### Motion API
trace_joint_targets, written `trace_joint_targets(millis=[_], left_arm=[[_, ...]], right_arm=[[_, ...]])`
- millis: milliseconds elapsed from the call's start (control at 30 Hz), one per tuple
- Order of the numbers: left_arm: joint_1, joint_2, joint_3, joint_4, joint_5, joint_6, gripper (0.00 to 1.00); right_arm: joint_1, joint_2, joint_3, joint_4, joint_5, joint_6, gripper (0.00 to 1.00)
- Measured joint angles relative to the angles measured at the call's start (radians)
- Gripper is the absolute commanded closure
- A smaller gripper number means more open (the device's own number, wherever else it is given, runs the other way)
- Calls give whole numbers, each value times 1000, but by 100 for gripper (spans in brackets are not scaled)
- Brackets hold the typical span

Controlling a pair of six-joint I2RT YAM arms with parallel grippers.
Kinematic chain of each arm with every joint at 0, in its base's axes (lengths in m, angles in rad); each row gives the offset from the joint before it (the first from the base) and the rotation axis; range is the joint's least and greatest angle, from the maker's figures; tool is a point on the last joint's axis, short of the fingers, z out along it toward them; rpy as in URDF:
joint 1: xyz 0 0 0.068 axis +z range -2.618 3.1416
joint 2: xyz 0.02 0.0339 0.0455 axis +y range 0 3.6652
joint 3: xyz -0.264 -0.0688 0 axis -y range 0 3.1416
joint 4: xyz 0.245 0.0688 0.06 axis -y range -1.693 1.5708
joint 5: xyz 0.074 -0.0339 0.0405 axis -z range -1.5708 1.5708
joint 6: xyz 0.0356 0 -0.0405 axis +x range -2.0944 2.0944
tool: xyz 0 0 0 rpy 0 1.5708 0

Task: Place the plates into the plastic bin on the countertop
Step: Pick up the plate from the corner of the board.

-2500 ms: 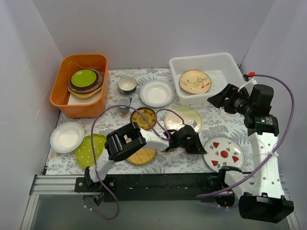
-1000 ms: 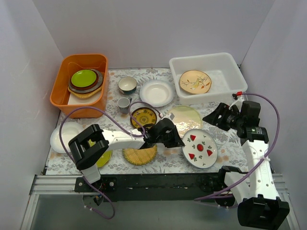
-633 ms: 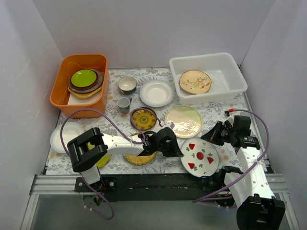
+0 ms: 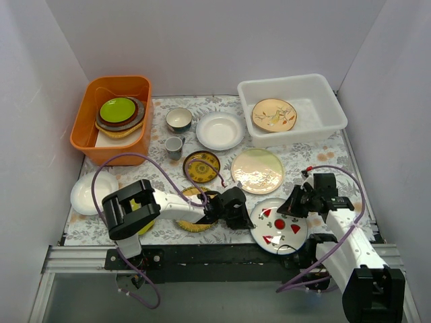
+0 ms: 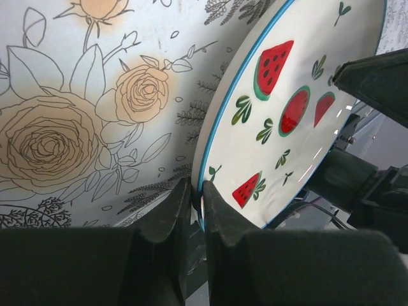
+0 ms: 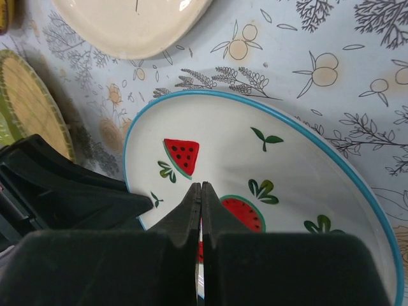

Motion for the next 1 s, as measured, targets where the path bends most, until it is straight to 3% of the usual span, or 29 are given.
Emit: trace_joint_targets(millis=[167,367,433,533,733,933,1000], left_arm=[[-5,17,-13,26,0,-16,95],[-6,18,-44,87,0,-34,75],[-6,18,-57,117,1,-47,79],[-9,18,-74,153,0,-63,100],[-11,18,-102,199,-2,-86,100],[-14,-5,-121,192,-21,-87,100],[-15,-33,-129,166,-35,-85,100]], right_arm=[[120,23,0,11,84,11,99],[255,74,0,21,180,42,99],[285,87,-2,30,195,56,99],[311,90,-3,52,205,74,99],[321,29,-10,64,227,108,98],[321,-23,48,58,233,114,85],[321,-27,69,64,229,113,73]])
